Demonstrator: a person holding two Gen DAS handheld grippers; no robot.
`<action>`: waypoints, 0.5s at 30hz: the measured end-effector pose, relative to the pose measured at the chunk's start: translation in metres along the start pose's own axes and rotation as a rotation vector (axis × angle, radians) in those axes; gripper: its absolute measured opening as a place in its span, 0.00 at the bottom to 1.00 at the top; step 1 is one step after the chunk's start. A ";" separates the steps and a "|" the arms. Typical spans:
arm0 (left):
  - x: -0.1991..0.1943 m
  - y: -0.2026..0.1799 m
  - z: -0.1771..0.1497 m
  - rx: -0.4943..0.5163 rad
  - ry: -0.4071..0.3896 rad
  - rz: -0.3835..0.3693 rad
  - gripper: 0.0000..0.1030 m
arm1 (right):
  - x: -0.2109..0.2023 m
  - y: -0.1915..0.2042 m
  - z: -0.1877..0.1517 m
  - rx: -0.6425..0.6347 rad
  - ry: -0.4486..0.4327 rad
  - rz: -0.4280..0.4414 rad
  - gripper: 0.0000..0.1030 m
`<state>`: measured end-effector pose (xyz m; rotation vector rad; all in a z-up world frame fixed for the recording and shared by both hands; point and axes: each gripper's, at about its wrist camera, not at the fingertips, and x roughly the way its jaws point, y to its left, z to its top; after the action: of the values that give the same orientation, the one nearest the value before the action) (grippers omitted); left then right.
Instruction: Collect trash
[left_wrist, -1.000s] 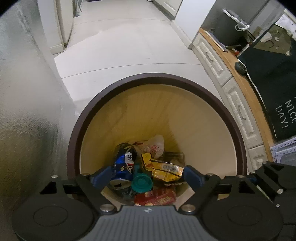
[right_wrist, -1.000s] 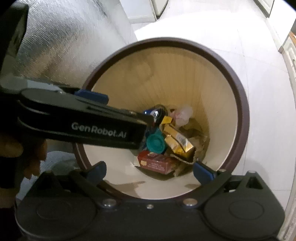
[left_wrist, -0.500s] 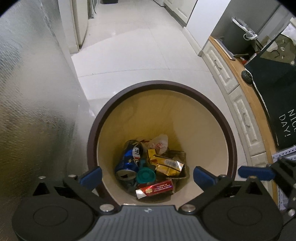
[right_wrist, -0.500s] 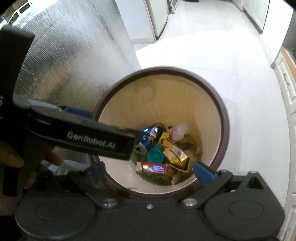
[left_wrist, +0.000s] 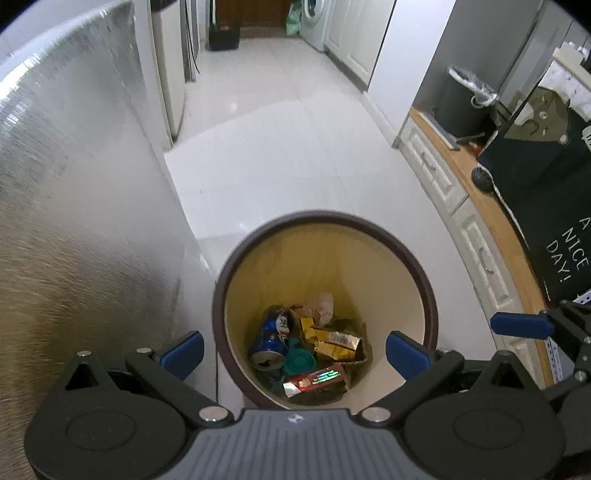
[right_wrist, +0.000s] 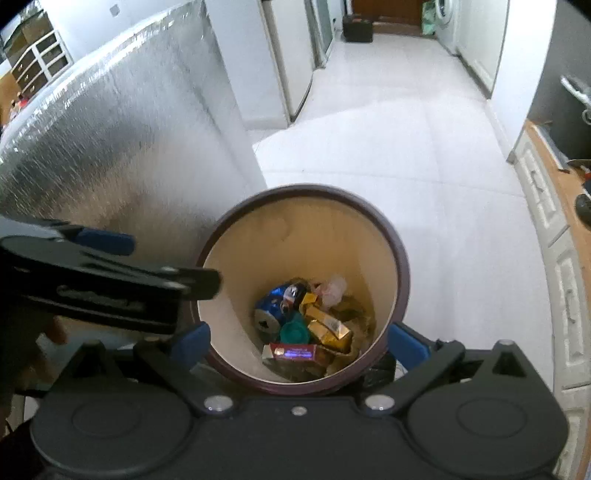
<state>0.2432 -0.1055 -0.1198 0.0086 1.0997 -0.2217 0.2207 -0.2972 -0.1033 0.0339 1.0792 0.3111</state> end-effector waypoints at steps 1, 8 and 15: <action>-0.007 0.000 -0.001 0.003 -0.011 0.004 1.00 | -0.004 0.000 0.000 0.003 -0.009 -0.007 1.00; -0.052 0.000 -0.006 0.046 -0.083 0.027 1.00 | -0.039 0.007 -0.003 0.021 -0.094 -0.051 1.00; -0.094 0.009 -0.015 0.048 -0.157 0.020 1.00 | -0.070 0.017 -0.008 0.029 -0.163 -0.048 1.00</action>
<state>0.1910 -0.0783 -0.0445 0.0443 0.9370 -0.2264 0.1794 -0.3004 -0.0436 0.0586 0.9211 0.2454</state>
